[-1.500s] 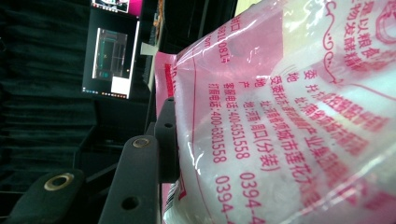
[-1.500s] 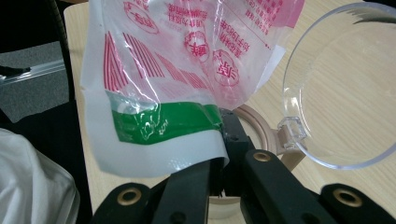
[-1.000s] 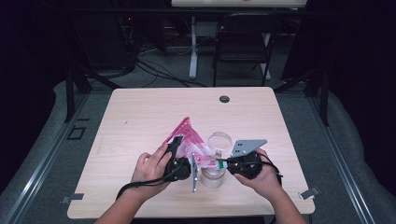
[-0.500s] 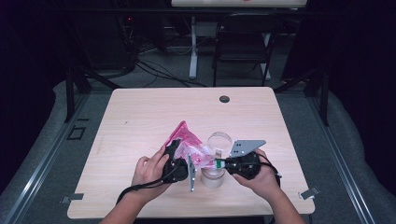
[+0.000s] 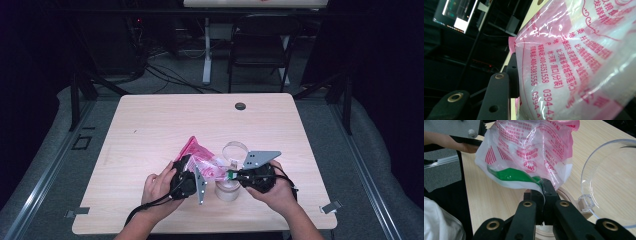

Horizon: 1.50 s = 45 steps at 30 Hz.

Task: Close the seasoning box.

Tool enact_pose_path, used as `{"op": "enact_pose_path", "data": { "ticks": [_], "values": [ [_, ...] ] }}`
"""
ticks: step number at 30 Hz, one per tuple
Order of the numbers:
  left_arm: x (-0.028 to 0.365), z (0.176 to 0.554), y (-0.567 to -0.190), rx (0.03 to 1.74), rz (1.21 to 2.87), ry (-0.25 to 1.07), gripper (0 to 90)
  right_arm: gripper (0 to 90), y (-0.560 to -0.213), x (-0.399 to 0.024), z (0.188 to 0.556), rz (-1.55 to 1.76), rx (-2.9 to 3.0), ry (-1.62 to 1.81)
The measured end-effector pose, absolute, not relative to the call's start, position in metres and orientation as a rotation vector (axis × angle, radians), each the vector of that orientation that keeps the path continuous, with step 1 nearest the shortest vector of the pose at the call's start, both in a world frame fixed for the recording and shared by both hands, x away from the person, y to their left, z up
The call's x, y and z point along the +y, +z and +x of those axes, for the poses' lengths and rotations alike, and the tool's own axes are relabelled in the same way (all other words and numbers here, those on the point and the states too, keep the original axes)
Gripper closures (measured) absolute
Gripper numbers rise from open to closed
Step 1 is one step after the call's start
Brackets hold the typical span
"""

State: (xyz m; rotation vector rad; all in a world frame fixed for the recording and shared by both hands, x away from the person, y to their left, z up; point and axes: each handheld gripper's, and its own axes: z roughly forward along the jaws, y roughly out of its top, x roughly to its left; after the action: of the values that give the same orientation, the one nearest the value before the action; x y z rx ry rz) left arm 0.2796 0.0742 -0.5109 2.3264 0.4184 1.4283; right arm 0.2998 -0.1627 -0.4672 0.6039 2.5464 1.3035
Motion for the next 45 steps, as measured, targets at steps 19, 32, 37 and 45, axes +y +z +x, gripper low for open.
{"op": "enact_pose_path", "data": {
  "ticks": [19, 32, 37, 45],
  "values": [
    [0.079, 0.282, -0.526, 0.545, 2.288, 1.272, 63.0, 89.6, -0.468, -0.158, 0.298, 0.59, 2.544, 1.298],
    [0.085, 0.287, -0.533, 0.66, 2.285, 1.072, 67.1, 89.4, -0.467, -0.155, 0.297, 0.583, 2.53, 1.321],
    [0.087, 0.289, -0.536, 0.684, 2.28, 1.014, 68.3, 89.2, -0.467, -0.154, 0.296, 0.578, 2.529, 1.313],
    [0.089, 0.291, -0.544, 0.721, 2.272, 0.912, 69.1, 88.1, -0.467, -0.151, 0.296, 0.573, 2.53, 1.308]
  ]
}}
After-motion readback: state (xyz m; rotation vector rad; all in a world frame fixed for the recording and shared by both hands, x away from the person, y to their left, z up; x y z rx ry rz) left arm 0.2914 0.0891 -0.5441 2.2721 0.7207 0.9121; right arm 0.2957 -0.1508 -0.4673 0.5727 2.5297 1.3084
